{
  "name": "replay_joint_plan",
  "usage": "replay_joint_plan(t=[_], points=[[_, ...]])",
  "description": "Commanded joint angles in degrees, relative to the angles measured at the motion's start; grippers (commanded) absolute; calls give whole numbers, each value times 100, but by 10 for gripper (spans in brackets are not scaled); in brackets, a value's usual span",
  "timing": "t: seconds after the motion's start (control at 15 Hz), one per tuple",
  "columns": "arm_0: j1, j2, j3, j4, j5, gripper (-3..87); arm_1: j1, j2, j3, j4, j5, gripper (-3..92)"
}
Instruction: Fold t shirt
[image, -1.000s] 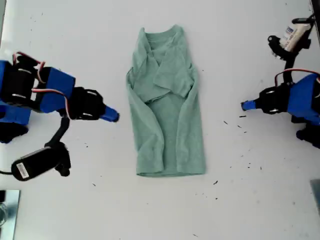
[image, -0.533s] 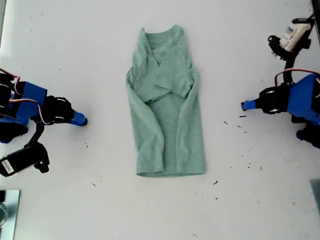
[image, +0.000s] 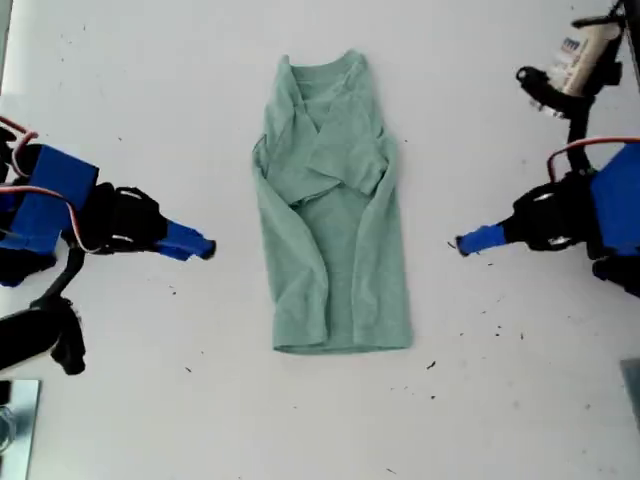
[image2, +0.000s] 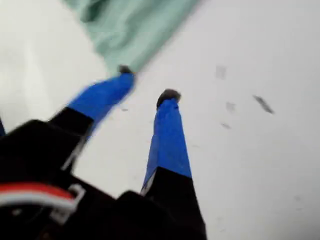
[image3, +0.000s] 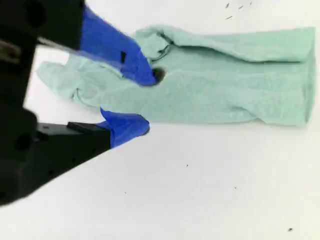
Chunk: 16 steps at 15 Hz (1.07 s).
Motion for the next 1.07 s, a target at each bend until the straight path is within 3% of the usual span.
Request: replay_joint_plan(t=[0.0, 0.13, 0.27, 0.47, 0.87, 1.0], points=[[571, -1854, -2971, 984, 132, 243, -677, -3129, -3604, 668, 167, 370], [879, -3507, -4799, 1547, 255, 256, -914, -4781, -5405, 1433, 272, 366], [958, -4289, -5194, 1318, 352, 259, -993, -5186, -5555, 1441, 466, 349], [896, -5414, -5493, 870, 606, 261, -1046, -5537, -5142, 923, 554, 343], [800, -6759, -5818, 527, 606, 276, -1055, -7479, -4931, 246, 747, 342], [809, -7383, -6240, 536, 615, 272, -1204, -7866, -4781, -149, 888, 303]])
